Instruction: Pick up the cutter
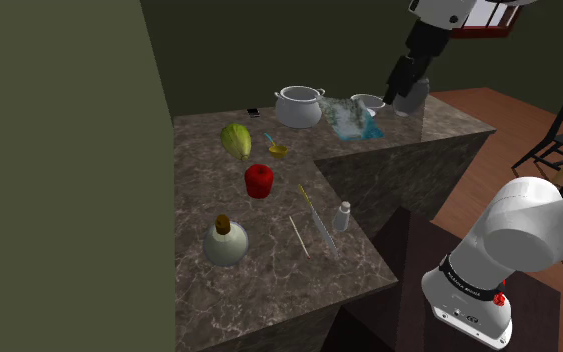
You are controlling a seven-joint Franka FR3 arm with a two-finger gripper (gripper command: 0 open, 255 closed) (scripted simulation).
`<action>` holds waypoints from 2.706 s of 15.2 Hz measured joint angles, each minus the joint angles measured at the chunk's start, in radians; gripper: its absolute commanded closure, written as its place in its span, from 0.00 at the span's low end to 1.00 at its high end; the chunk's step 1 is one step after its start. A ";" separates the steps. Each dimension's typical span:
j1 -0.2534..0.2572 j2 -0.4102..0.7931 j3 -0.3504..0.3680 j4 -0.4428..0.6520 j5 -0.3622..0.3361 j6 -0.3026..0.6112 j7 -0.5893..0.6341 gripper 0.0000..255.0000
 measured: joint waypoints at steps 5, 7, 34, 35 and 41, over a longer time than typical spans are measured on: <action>-0.006 0.015 0.038 -0.083 0.015 0.084 0.065 0.00; -0.011 0.029 0.058 -0.131 0.023 0.137 0.102 0.00; -0.053 0.781 0.335 -0.338 0.005 0.967 0.711 0.00; -0.053 0.801 0.334 -0.337 -0.004 0.985 0.719 0.00; -0.052 0.885 0.325 -0.336 -0.049 1.065 0.752 1.00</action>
